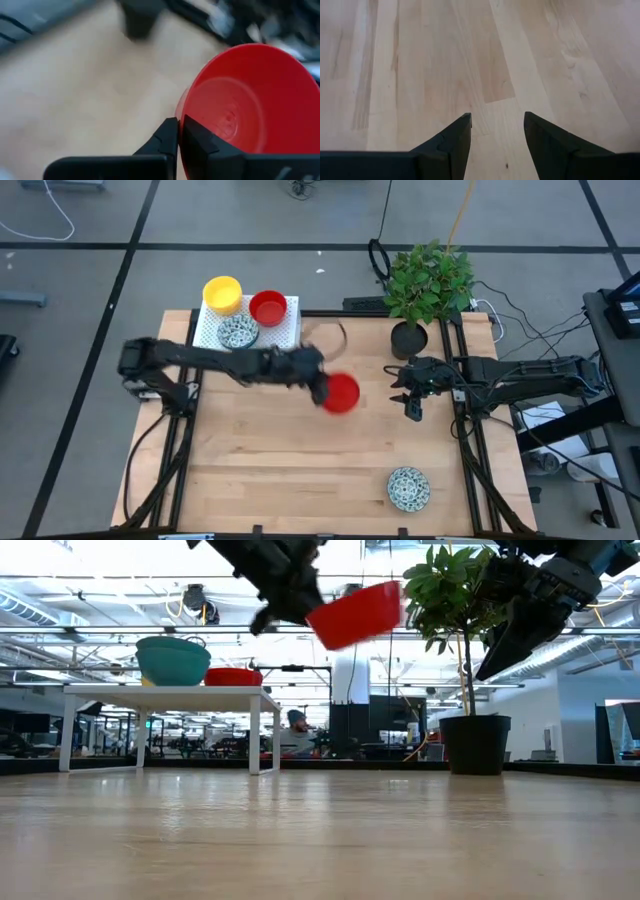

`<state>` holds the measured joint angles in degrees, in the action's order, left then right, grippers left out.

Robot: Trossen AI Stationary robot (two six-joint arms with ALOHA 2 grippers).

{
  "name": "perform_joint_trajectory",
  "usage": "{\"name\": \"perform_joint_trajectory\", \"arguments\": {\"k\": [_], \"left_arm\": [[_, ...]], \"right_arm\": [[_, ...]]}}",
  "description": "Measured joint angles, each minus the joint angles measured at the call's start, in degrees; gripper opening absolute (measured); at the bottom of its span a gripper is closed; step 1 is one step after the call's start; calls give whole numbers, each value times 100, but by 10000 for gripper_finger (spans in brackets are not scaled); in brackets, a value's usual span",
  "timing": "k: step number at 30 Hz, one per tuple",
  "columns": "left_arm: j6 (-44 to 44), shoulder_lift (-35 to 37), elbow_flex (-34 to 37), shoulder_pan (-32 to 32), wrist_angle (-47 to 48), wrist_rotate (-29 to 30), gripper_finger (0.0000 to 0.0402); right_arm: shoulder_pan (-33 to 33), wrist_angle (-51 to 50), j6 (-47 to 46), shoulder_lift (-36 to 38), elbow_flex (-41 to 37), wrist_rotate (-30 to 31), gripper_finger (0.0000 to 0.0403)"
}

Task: Pick & Place Mini bowls
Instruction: Stack the red bowl on the red bowl on the shelf

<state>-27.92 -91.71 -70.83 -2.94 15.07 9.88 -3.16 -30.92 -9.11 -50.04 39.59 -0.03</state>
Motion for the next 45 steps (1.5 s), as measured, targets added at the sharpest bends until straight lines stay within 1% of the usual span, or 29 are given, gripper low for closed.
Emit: {"name": "perform_joint_trajectory", "arguments": {"k": [5, 9, 11, 14, 16, 19, 23, 26, 30, 36, 41, 45], "left_arm": [[390, 865, -2, -1026, 475, 665, 6], [507, 1367, -2, -1967, 874, 981, 14], [518, 1526, -2, -2439, 1131, 1061, 17], [500, 1592, -9, -3053, 1410, 1086, 11], [477, 1585, -2, -3381, 1598, 1015, 6], [362, 1551, -2, -3728, 1813, 805, 9], [316, 1508, 2, -3922, 2085, 623, 19], [309, 1518, 0, -3982, 2214, 508, 13], [336, 1516, 0, -3989, 2317, 516, 6], [329, 1501, 0, -3984, 2341, 534, 32], [70, 1407, 0, -3984, 2398, 521, 34], [54, 1402, 0, -3984, 2433, 521, 35]], "right_arm": [[0, 11, 42, 0, 0, 13, 169], [0, 57, -2, 0, 0, 43, 169], [0, 110, -74, 0, 0, 207, 169], [-8, 121, -190, 0, 0, 503, 169], [-43, 201, -214, 0, 0, 642, 169], [-99, 307, -217, 0, 0, 795, 169], [-177, 329, -218, 0, 0, 919, 169], [-229, 330, -220, 0, 0, 917, 169], [-299, 329, -218, 0, 0, 913, 169], [-330, 328, -192, 2, 0, 902, 169], [-328, 283, -177, 0, 0, 900, 169], [-328, 193, -177, 0, 0, 899, 169]]}}
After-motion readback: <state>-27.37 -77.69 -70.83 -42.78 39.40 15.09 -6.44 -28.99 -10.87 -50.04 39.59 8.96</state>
